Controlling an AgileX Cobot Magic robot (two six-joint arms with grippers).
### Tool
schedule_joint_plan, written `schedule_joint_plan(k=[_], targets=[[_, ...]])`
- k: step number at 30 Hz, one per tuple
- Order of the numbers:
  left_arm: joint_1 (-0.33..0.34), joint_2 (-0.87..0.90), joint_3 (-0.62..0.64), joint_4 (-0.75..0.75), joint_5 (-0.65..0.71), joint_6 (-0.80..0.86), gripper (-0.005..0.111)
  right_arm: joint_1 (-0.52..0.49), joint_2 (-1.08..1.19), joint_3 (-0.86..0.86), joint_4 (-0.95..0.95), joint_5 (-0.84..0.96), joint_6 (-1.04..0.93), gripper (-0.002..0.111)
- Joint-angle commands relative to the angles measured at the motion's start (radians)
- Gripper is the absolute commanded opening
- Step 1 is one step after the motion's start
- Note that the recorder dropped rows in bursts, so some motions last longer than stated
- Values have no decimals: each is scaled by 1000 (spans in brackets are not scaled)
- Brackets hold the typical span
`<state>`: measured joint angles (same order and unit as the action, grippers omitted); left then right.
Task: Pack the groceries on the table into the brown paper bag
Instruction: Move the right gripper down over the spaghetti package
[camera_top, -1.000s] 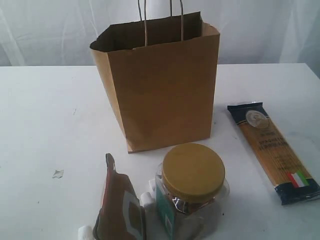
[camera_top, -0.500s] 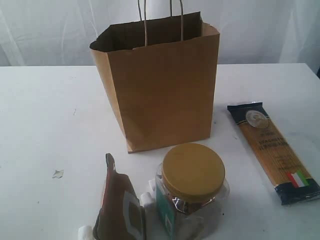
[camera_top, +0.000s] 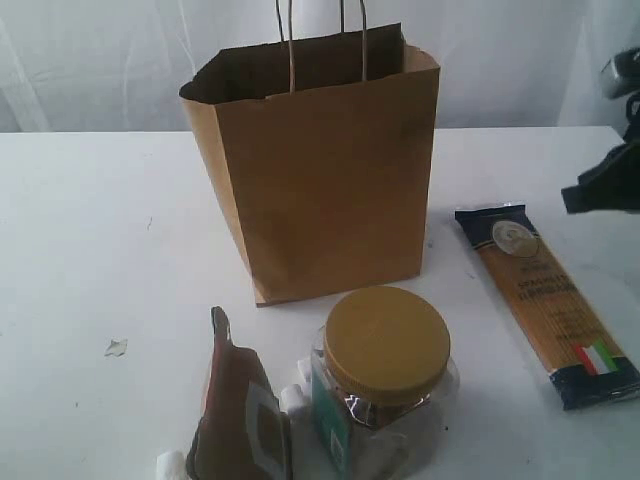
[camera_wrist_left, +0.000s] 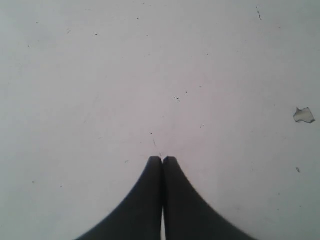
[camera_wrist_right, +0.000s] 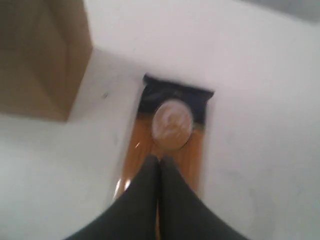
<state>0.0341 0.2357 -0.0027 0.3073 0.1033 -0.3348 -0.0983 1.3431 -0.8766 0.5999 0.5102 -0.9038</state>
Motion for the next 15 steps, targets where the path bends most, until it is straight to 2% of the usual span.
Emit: schedule_joint_plan(k=[1, 4, 8, 10, 12, 15], targets=[[-1, -4, 3, -1, 1, -2, 0, -2, 23, -12, -280, 327, 174, 0], [-1, -4, 3, -1, 1, -2, 0, -2, 23, -8, -330, 407, 214, 0], [-1, -4, 3, -1, 1, -2, 0, -2, 23, -8, -284, 310, 419, 0], [-1, -4, 3, -1, 1, -2, 0, -2, 27, -8, -264, 315, 450, 1], [-1, -4, 3, -1, 1, -2, 0, -2, 43, -8, -259, 344, 418, 8], [-1, -4, 3, -1, 1, -2, 0, -2, 103, -8, -237, 356, 378, 27]])
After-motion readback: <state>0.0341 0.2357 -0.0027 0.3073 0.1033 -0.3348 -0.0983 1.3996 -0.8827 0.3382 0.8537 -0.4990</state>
